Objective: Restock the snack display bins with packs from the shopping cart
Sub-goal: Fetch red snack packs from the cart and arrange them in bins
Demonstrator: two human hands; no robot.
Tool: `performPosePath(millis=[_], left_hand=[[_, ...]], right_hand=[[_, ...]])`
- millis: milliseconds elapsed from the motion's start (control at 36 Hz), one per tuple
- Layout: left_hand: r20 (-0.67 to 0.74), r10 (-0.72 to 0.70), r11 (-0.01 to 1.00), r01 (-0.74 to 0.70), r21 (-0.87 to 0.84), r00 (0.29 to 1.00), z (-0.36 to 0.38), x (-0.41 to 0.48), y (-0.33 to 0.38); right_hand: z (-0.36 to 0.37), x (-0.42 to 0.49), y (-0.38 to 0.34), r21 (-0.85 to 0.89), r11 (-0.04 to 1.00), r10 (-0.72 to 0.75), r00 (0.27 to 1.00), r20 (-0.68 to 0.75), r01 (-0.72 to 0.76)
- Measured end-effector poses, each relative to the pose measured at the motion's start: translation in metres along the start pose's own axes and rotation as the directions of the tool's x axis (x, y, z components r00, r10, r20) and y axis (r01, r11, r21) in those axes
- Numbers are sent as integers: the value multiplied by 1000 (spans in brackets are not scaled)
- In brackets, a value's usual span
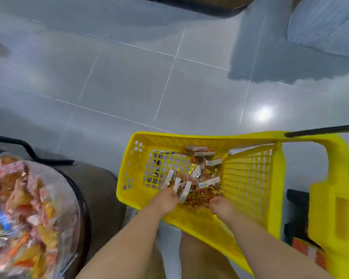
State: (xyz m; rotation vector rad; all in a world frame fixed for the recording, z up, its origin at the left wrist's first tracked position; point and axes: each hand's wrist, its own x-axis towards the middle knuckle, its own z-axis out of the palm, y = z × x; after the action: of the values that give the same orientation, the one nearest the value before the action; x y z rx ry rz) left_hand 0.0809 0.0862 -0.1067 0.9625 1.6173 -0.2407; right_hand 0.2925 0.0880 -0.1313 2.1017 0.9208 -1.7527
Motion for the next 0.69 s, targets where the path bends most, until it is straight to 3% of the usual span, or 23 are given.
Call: performPosePath(millis=[83, 139, 250, 361, 556, 694], left_hand=[[11, -32, 999, 32, 18, 999, 6, 20, -10], [12, -56, 998, 56, -7, 998, 9, 30, -20], [-35, -64, 998, 64, 1, 997, 5, 45, -32], [-81, -93, 993, 86, -81, 992, 3, 57, -38], [-105, -146, 984, 133, -121, 984, 4, 63, -47], [-89, -171, 981, 161, -111, 981, 6, 59, -43]], right_hand=[[15, 24, -2, -51, 998, -36, 999, 40, 38], [25, 40, -4, -162, 977, -144, 989, -21, 139], [39, 70, -19, -535, 797, -406, 905, -128, 282], [43, 92, -31, -698, 661, -428, 902, -47, 277], [31, 103, -43, -867, 404, -526, 849, 42, 294], [20, 93, -29, -807, 370, -670, 734, 112, 461]])
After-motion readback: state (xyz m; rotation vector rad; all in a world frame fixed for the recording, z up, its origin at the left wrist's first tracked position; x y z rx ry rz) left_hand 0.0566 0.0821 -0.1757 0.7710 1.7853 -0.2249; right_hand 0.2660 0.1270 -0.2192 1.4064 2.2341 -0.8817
